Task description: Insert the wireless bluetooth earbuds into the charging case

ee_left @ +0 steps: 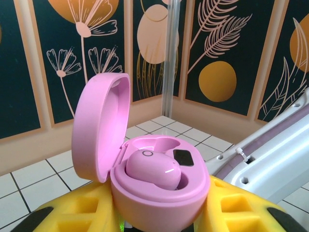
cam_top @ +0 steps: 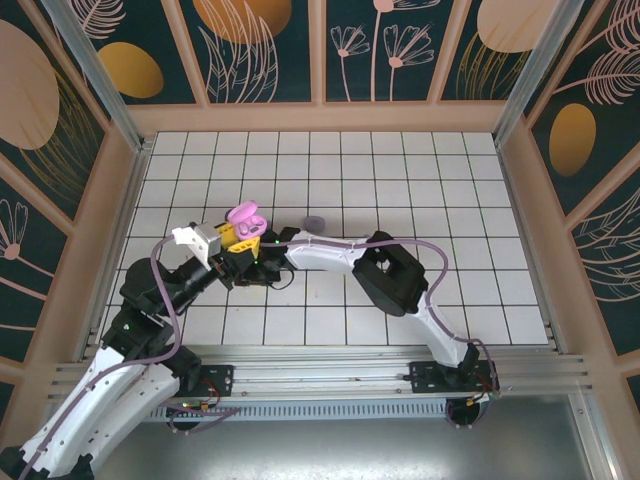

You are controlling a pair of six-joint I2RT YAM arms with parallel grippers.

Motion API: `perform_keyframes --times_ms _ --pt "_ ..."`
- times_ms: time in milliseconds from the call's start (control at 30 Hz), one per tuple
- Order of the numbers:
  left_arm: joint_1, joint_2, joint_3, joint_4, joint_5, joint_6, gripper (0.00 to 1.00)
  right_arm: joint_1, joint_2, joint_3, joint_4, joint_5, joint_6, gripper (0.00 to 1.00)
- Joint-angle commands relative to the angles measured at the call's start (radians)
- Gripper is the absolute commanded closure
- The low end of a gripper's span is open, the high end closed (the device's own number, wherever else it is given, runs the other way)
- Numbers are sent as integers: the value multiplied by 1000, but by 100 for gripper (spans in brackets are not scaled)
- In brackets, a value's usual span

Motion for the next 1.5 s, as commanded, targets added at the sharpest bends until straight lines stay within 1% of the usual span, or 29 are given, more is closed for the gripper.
perform_keyframes --times_ms 0,133,400,500,700,833,900,1000,1100,1300,1467 --pt "6 -15 30 -5 -9 15 89 7 32 37 -78 26 -20 64" --pt "7 -16 30 -6 -10 18 88 9 51 74 -113 49 -31 64" --pt "7 -13 29 -1 -9 18 88 22 131 200 -244 113 -86 63" --pt "7 -14 28 -3 -9 16 88 27 148 224 -260 121 -97 64" --pt "6 -14 28 -5 -9 12 87 28 138 208 -266 156 -110 70" --pt "7 -11 29 2 -6 9 87 23 108 176 -263 184 -120 77" --pt "6 -5 35 3 -2 9 87 17 86 152 -259 195 -122 79" --pt "6 4 45 5 6 10 88 2 36 91 -248 212 -126 79" --pt "6 14 49 9 11 7 88 -27 -39 -12 -223 226 -126 80" --pt "7 45 36 49 37 -9 88 -122 -254 -338 -145 232 -119 80" --pt "6 96 16 118 68 -28 89 -218 -420 -594 -97 237 -118 80"
